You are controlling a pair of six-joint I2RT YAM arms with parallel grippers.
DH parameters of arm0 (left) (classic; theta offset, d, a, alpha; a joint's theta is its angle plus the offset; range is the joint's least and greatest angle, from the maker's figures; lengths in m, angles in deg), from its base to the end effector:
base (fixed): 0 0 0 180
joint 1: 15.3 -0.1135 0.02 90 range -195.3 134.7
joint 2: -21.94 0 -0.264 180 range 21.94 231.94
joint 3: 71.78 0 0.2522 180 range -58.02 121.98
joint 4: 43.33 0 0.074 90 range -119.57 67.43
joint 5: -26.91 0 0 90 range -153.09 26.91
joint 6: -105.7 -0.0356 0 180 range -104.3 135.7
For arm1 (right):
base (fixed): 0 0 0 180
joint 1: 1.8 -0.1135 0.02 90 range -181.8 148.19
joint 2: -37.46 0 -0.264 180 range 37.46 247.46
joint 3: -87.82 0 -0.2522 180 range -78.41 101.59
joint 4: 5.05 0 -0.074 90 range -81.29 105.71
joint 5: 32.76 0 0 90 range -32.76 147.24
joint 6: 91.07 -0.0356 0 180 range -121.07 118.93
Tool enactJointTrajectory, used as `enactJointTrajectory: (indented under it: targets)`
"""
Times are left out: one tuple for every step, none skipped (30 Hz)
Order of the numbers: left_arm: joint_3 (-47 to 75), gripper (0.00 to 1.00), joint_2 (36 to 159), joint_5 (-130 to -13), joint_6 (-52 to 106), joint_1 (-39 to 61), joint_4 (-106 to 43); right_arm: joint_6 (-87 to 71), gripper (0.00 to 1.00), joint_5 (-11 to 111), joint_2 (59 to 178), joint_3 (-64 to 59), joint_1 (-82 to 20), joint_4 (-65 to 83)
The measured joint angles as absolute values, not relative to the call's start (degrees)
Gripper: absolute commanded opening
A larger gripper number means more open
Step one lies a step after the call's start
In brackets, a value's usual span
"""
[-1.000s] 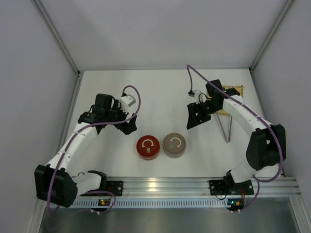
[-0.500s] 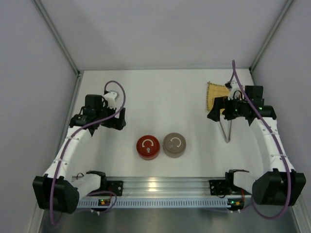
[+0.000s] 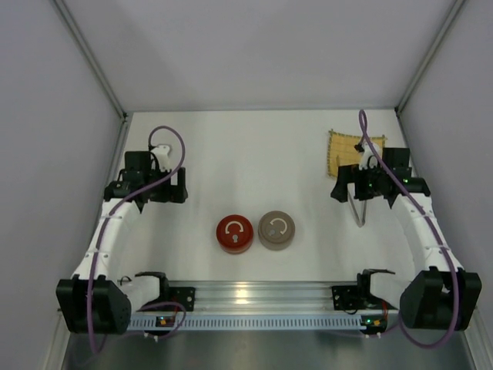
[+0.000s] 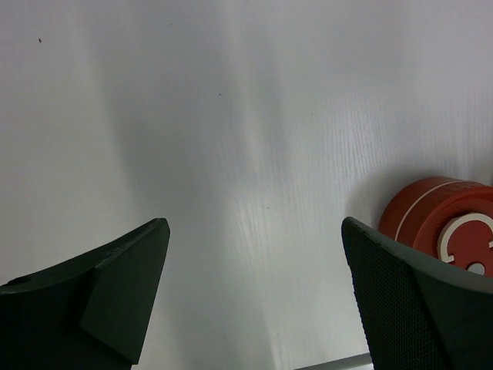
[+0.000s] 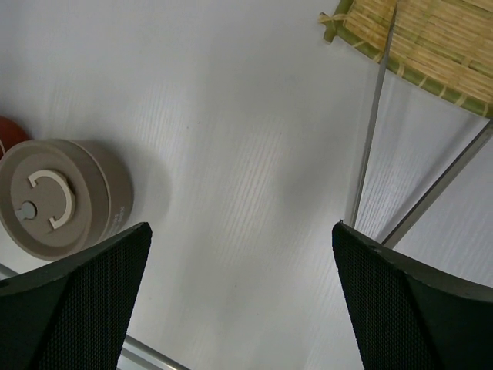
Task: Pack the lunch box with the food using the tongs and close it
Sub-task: Reset both arms
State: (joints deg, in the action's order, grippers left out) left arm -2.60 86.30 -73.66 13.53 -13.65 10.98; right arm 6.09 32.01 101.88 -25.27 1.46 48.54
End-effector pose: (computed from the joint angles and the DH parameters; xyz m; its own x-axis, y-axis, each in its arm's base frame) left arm 0.2276 -0.0131 0.2898 -0.7539 0.0590 -0.6544 0.1761 0.9777 -0.1148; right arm 0.2252 0.0024 0.2799 -0.7440 -0.0706 -0.6644 -0.3110 0.9167 0.2509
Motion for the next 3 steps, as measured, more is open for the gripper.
enactJointTrajectory:
  targets:
    - [-2.6,0.98,86.3,-73.53,13.73,-13.95,10.98,6.26,0.99,32.2,101.79,-25.27,1.46,48.47]
    - [-2.6,0.98,86.3,-73.46,13.95,-14.21,10.98,6.39,0.99,32.36,101.62,-25.29,1.46,48.43]
    - [-2.6,0.98,86.19,-73.46,14.12,-14.41,10.96,6.44,0.99,32.4,101.4,-25.29,1.46,48.41]
